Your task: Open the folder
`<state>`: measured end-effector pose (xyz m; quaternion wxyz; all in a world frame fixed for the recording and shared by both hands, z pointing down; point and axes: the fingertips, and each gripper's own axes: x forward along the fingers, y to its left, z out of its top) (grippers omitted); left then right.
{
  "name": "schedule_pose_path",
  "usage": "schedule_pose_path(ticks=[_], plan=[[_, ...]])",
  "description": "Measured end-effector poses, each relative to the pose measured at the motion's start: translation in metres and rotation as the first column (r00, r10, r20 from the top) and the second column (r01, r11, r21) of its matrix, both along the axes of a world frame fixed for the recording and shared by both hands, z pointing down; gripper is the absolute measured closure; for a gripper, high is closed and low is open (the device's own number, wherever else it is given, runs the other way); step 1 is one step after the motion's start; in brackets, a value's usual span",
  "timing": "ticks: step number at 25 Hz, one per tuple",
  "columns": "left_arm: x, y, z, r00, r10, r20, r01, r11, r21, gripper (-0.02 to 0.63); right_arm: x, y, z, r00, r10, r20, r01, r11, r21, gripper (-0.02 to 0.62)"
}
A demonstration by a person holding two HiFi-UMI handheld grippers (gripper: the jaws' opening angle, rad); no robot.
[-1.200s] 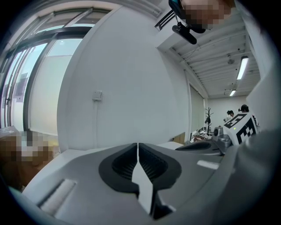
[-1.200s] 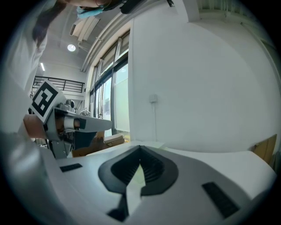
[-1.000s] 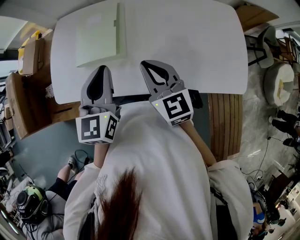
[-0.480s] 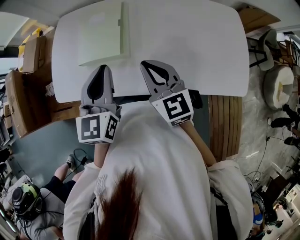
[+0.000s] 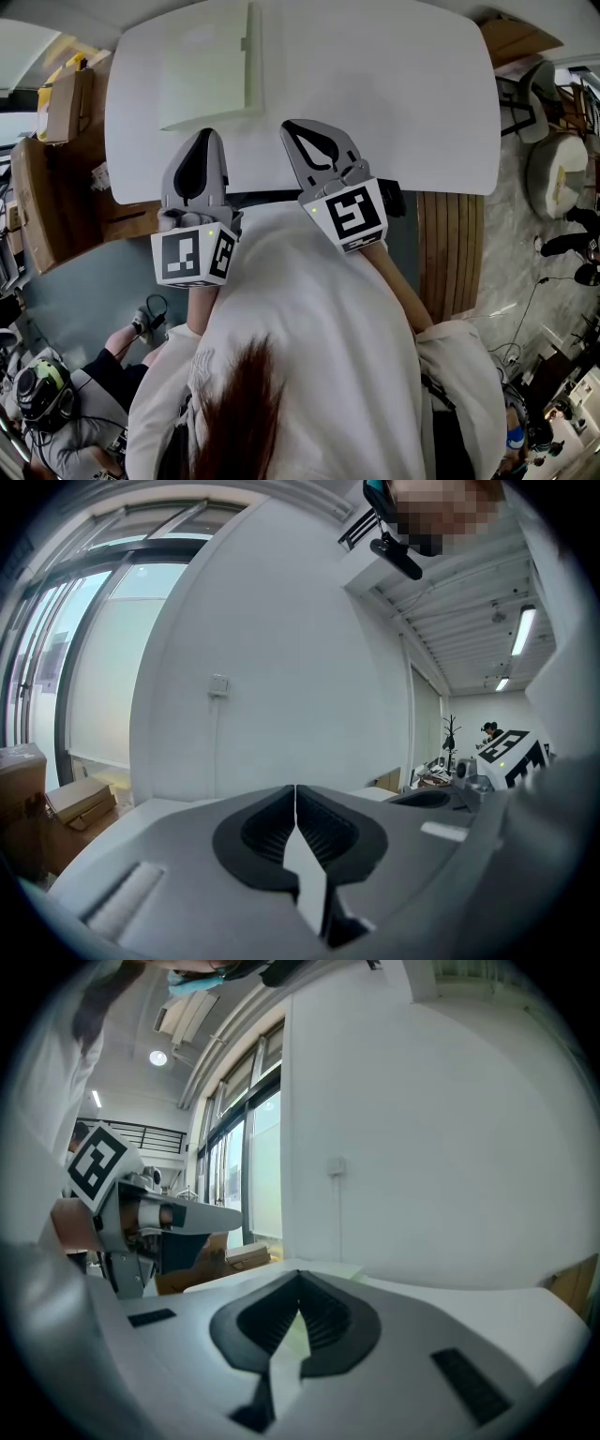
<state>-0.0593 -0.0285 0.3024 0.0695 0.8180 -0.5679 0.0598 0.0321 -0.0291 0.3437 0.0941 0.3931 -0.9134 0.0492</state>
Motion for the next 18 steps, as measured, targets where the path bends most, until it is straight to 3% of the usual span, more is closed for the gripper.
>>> schedule_pose_path(ticks=[18], plan=[[-0.0027,0.0034,-0.0003,1.000,-0.001,-0.007,0.001,1.000,0.003,0.598,-0.0008,0.0028,-0.0014,1.000,0.007,-0.009,-0.007,1.000,0.010,0.591]])
